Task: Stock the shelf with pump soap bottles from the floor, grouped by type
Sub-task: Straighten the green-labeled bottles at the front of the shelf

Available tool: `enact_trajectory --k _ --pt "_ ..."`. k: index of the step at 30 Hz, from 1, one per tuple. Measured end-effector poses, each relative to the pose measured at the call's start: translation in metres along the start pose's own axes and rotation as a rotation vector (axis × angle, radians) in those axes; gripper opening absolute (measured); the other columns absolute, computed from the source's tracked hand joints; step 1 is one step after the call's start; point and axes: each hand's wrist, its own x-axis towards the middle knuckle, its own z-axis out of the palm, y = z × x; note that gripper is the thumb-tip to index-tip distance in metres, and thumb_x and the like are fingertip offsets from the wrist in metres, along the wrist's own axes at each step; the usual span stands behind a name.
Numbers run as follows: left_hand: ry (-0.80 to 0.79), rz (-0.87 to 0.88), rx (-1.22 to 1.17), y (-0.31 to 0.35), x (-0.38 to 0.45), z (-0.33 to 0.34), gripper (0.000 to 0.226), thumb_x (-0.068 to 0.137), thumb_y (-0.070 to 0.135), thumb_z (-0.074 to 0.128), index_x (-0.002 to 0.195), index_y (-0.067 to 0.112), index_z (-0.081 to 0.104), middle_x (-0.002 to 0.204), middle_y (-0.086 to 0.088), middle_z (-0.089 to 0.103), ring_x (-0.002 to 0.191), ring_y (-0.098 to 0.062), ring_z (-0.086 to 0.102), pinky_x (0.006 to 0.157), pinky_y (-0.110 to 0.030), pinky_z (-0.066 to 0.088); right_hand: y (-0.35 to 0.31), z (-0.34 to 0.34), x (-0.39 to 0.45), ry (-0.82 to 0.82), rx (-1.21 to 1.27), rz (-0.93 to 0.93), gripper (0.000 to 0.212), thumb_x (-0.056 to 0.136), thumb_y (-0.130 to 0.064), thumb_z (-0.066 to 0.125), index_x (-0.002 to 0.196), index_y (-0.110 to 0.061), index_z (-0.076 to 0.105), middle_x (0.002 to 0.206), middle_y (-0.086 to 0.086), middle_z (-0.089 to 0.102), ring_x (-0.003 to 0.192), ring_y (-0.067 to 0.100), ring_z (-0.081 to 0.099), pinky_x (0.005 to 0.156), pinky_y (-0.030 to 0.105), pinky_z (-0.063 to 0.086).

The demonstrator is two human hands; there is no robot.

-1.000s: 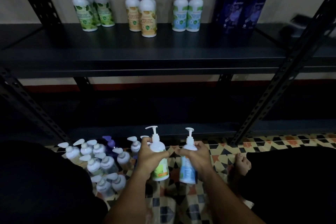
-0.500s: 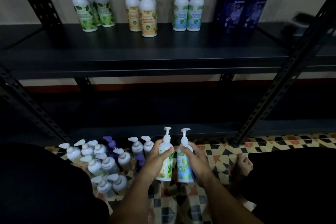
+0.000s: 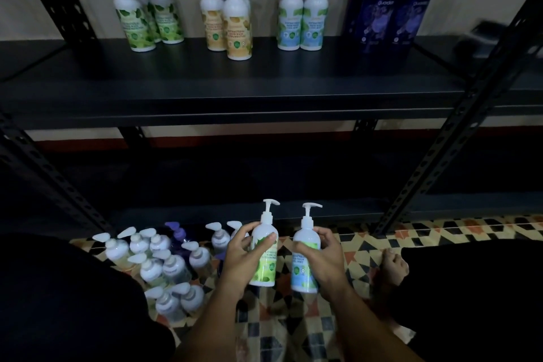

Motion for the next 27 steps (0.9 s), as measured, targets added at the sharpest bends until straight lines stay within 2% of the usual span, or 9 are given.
enact_trajectory --k 3,7,10,12,15,17,19,22,27 --pt "-0.077 -0.046 -0.063 0.001 0.0 0.003 0.031 0.092 0.025 0.075 0.121 0.03 0.066 0.117 -0.008 0.077 0.105 -0.026 0.075 0.091 -0.047 0.061 0.001 -0.001 0.002 0.015 0.001 -0.036 0.041 0.074 -0.002 0.086 0.107 -0.017 0.067 0.099 0.01 0.074 0.086 0.032 0.075 0.076 0.047 0.064" --pt "-0.076 -0.088 -0.1 0.0 0.0 0.006 0.029 0.09 0.046 0.073 0.119 0.044 0.066 0.127 -0.009 0.071 0.114 -0.034 0.071 0.098 -0.06 0.056 -0.002 0.001 0.001 -0.05 0.076 -0.035 0.032 0.085 -0.006 0.077 0.112 -0.022 0.072 0.098 0.011 0.076 0.087 0.034 0.075 0.08 0.053 0.063" --pt "-0.038 -0.074 -0.08 0.0 0.003 0.006 0.02 0.102 0.032 0.062 0.12 0.039 0.065 0.125 -0.015 0.069 0.111 -0.041 0.069 0.094 -0.055 0.056 -0.003 0.005 -0.001 -0.104 0.088 -0.035 0.029 0.088 -0.013 0.073 0.111 -0.031 0.071 0.101 0.011 0.075 0.091 0.036 0.074 0.082 0.055 0.062" --pt "-0.042 -0.03 -0.05 0.0 0.003 0.006 0.021 0.098 0.032 0.068 0.118 0.038 0.065 0.117 -0.012 0.073 0.104 -0.036 0.072 0.087 -0.049 0.059 -0.007 0.008 -0.003 -0.141 0.089 -0.054 0.031 0.088 -0.018 0.071 0.115 -0.033 0.069 0.105 0.014 0.074 0.092 0.037 0.073 0.08 0.052 0.062" --pt "-0.029 0.069 0.043 0.004 0.003 0.006 0.05 0.074 0.042 0.092 0.116 0.036 0.066 0.104 -0.001 0.078 0.094 -0.024 0.076 0.082 -0.043 0.063 -0.017 0.012 -0.006 -0.19 0.081 -0.114 0.035 0.09 -0.01 0.072 0.118 -0.03 0.066 0.103 0.011 0.073 0.09 0.03 0.073 0.071 0.036 0.06" --pt "-0.001 0.116 0.08 0.012 0.004 0.006 0.041 0.078 0.027 0.091 0.111 0.028 0.067 0.092 0.0 0.079 0.087 -0.024 0.076 0.075 -0.037 0.062 -0.025 0.016 -0.008 -0.206 0.083 -0.158 0.044 0.084 -0.01 0.081 0.121 -0.026 0.065 0.102 0.008 0.074 0.091 0.025 0.074 0.073 0.031 0.059" --pt "0.027 0.16 0.088 0.024 0.006 0.006 0.031 0.083 0.013 0.086 0.106 0.022 0.067 0.084 0.001 0.078 0.08 -0.021 0.075 0.068 -0.031 0.06 -0.033 0.02 -0.008 -0.185 0.069 -0.205 0.051 0.078 -0.009 0.087 0.121 -0.025 0.064 0.102 0.006 0.074 0.093 0.023 0.074 0.075 0.032 0.061" --pt "0.017 0.246 0.108 0.046 0.009 0.006 0.029 0.084 0.013 0.086 0.104 0.021 0.067 0.085 -0.001 0.076 0.08 -0.022 0.073 0.07 -0.037 0.06 -0.051 0.025 -0.006 -0.151 0.07 -0.281 0.049 0.077 -0.004 0.086 0.117 -0.022 0.064 0.1 0.008 0.073 0.092 0.025 0.073 0.077 0.034 0.062" --pt "-0.039 0.418 0.091 0.103 0.01 0.013 0.029 0.084 0.01 0.085 0.106 0.018 0.066 0.088 -0.001 0.074 0.078 -0.011 0.07 0.067 -0.024 0.057 -0.105 0.033 -0.009 -0.131 0.079 -0.452 0.039 0.08 -0.002 0.083 0.111 -0.019 0.067 0.094 0.004 0.074 0.086 0.021 0.072 0.074 0.03 0.06"
